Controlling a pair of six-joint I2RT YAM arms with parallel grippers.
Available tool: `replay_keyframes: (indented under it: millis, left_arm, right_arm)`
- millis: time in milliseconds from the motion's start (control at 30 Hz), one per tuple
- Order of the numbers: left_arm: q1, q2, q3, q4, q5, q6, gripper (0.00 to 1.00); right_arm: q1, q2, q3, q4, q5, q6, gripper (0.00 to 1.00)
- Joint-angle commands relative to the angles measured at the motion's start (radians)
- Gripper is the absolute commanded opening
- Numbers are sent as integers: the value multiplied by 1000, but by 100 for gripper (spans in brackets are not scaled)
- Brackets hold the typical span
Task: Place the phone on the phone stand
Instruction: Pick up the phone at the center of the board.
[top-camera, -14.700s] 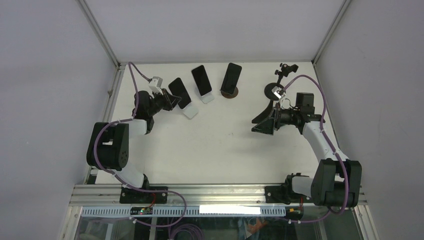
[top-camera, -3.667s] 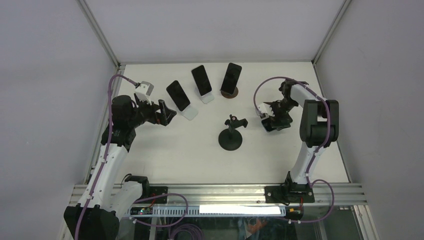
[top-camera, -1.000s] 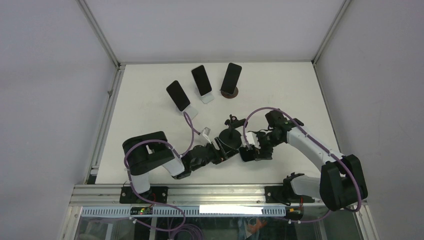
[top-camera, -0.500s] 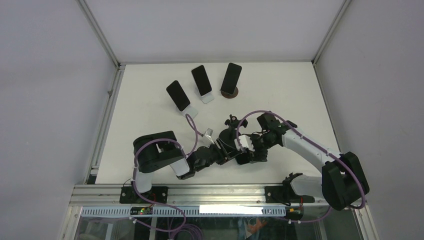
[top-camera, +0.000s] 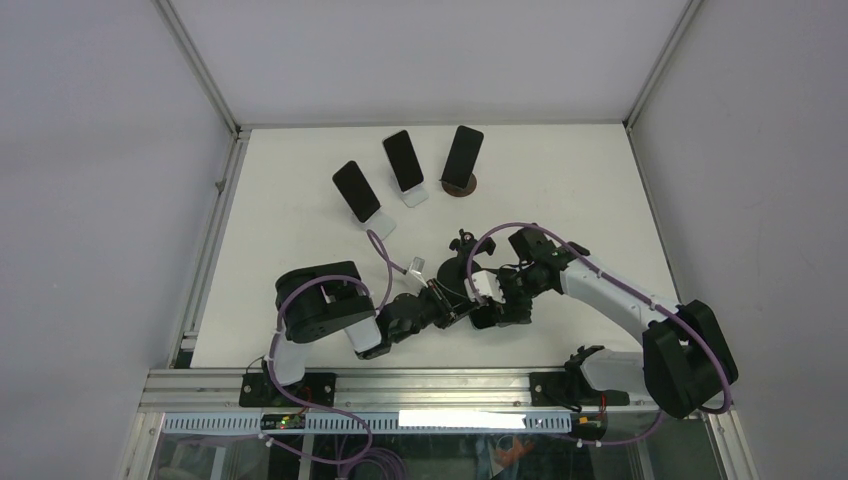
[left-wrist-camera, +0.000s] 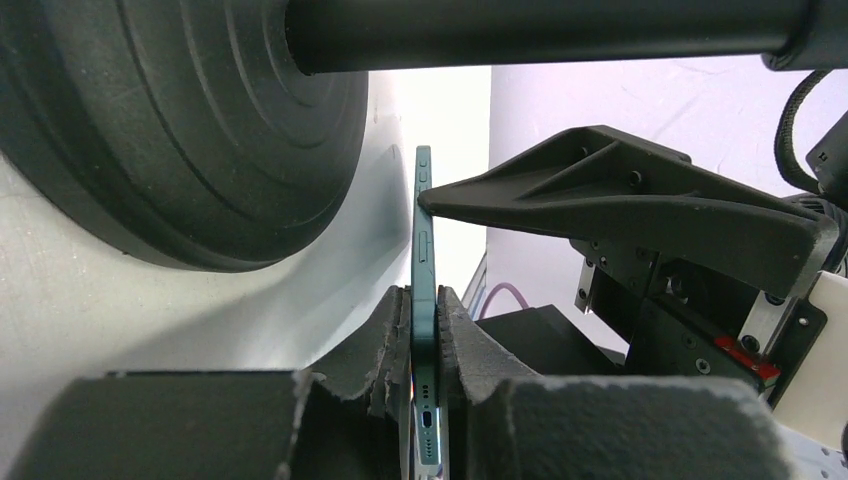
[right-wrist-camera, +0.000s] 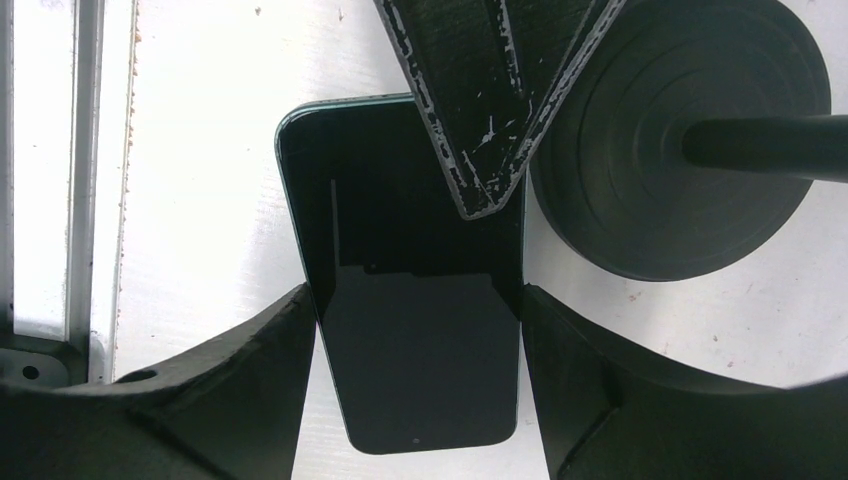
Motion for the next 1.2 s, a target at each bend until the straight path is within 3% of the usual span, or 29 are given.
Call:
replay_keyframes:
  millis: [0,133,300,467,833,1167]
  left_arm:
    - [-12,12,14,138,6,24,0]
    - [-11,-2,10,138,8,57,0]
    - [-10,-34,-17,138,11,111,0]
    - [-11,-58,-34,138,21,162,0]
    - [-11,-114,-60,138,83,284,0]
    - [-11,-197,-80,136,178,492,0]
  right_arm:
    - [7,-6,7,46,-13,29,47]
    - [7,-12,11,48,0,64,52]
    - [7,-21,17,14,23,80,82]
    - [1,-33,40,-33,46,104,99]
    - [-106,-80,183,-316,82,44,99]
    - [-316,-165,206,-496,-30,-15,99]
